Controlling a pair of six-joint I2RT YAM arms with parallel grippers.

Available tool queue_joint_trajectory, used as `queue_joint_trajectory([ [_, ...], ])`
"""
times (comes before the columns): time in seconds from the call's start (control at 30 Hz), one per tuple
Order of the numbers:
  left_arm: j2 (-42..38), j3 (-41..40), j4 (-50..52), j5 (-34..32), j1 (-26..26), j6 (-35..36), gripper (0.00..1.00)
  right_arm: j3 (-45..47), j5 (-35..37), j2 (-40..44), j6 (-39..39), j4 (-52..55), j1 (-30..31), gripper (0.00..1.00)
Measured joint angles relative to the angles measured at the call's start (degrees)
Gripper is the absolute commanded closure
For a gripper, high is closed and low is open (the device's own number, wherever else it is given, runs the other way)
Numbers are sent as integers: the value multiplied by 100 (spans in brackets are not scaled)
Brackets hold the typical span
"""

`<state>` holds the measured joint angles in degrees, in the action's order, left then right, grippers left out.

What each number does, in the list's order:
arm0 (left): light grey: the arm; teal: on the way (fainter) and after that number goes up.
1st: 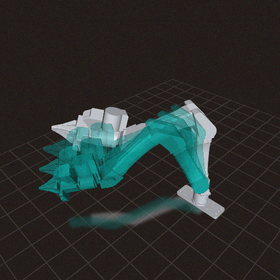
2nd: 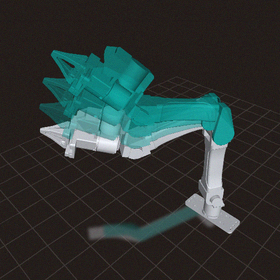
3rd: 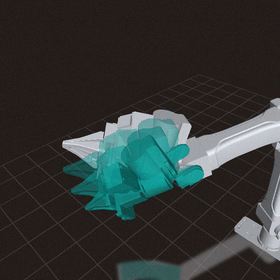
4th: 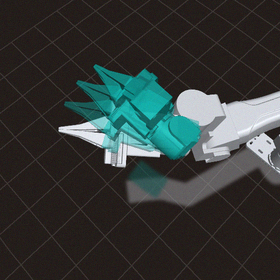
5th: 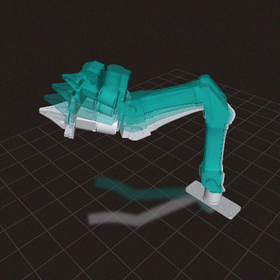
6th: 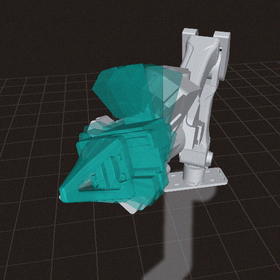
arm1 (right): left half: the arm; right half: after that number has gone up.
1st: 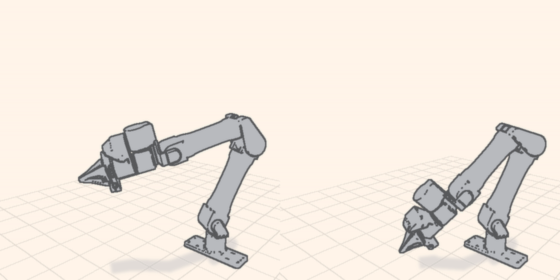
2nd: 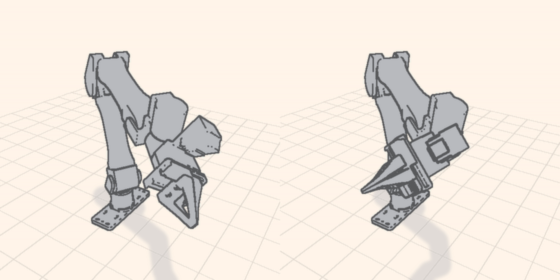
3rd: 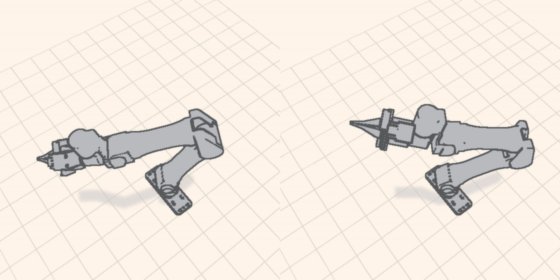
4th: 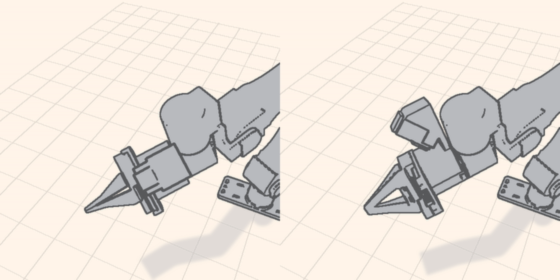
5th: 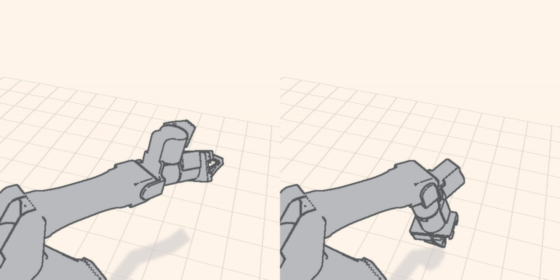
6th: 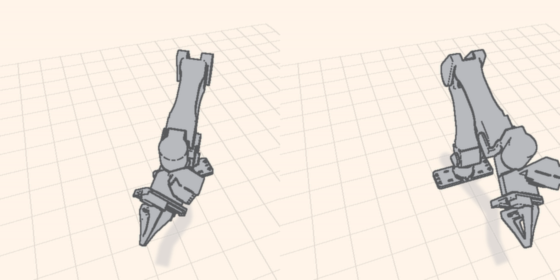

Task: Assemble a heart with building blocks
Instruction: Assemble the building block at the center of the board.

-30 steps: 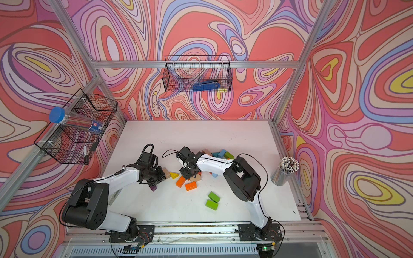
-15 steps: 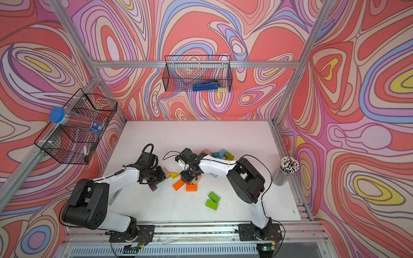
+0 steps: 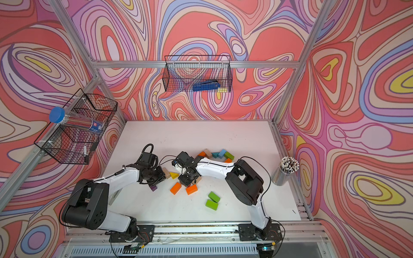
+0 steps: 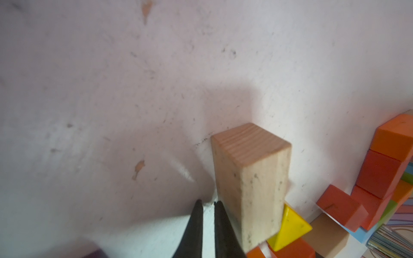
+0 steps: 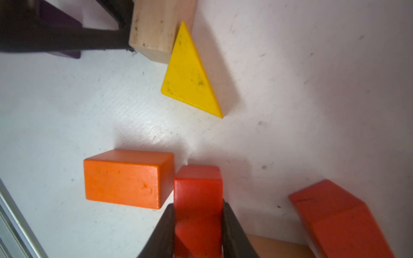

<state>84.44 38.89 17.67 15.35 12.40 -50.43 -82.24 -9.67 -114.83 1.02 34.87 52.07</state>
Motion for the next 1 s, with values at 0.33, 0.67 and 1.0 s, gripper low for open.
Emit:
queue_joint_trajectory([
  [0.33, -4, 2, 2, 0, 0, -37, 84, -341, 42, -247, -214, 96, 59, 69],
  [0.67, -4, 2, 2, 2, 0, -37, 84, -422, 164, -339, -328, 199, 59, 38],
  [1.0, -2, 2, 0, 4, 0, -39, 84, 74, 435, -175, -133, 188, 61, 40],
])
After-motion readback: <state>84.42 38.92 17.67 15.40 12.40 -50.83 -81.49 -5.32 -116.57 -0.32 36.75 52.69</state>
